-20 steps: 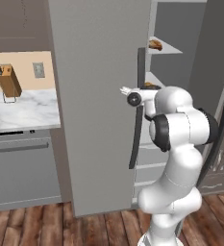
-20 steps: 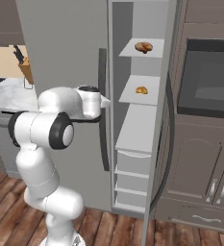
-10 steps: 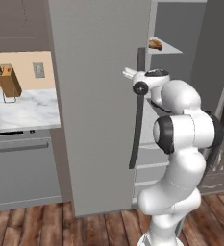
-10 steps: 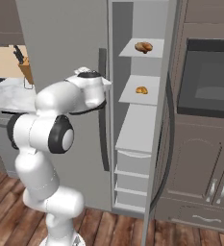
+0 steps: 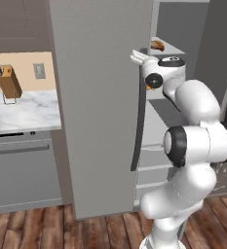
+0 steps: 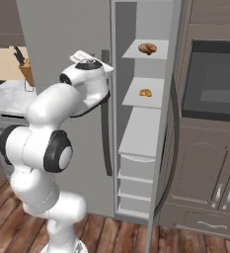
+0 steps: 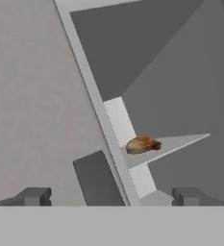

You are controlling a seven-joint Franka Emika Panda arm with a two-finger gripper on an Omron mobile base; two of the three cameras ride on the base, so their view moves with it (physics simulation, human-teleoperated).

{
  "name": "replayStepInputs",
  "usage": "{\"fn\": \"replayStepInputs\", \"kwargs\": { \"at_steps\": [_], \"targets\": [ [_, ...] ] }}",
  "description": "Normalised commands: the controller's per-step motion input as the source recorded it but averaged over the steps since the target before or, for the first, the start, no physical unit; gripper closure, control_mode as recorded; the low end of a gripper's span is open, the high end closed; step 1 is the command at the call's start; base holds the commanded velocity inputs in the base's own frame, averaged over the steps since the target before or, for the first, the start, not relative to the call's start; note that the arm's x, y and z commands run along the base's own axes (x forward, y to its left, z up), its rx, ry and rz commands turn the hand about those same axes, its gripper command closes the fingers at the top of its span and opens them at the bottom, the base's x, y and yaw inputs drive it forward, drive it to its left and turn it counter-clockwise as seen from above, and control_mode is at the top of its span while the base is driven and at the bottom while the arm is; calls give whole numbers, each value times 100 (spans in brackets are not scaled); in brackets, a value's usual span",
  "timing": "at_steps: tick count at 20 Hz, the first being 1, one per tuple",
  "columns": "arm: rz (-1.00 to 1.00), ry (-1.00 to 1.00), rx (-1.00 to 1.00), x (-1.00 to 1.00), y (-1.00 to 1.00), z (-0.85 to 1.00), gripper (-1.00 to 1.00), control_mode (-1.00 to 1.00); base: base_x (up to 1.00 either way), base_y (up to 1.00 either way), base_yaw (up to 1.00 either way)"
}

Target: There's a chicken drumstick in the fridge that needs to be moved to the freezer for freezing. Pick up the chicken drumstick from the fridge, place it on any shelf in the freezer, and close the fridge and freezer doors when done.

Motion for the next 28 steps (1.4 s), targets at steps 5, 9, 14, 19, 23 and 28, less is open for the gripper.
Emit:
{"fn": "replayStepInputs", "kwargs": {
  "at_steps": [5, 9, 14, 19, 23, 28],
  "targets": [
    [0, -1, 3, -100, 0, 51, -100, -100, 0, 0, 0],
    [0, 0, 0, -100, 0, 77, -100, -100, 0, 0, 0],
    [0, 12, -4, -100, 0, 73, -100, -100, 0, 0, 0],
    [5, 31, -12, -100, 9, 63, -100, -100, 0, 0, 0],
    [5, 32, -16, -99, 2, 72, -100, -100, 0, 0, 0],
    [5, 16, -9, -86, 0, 99, -100, -100, 0, 0, 0]
  ]
}}
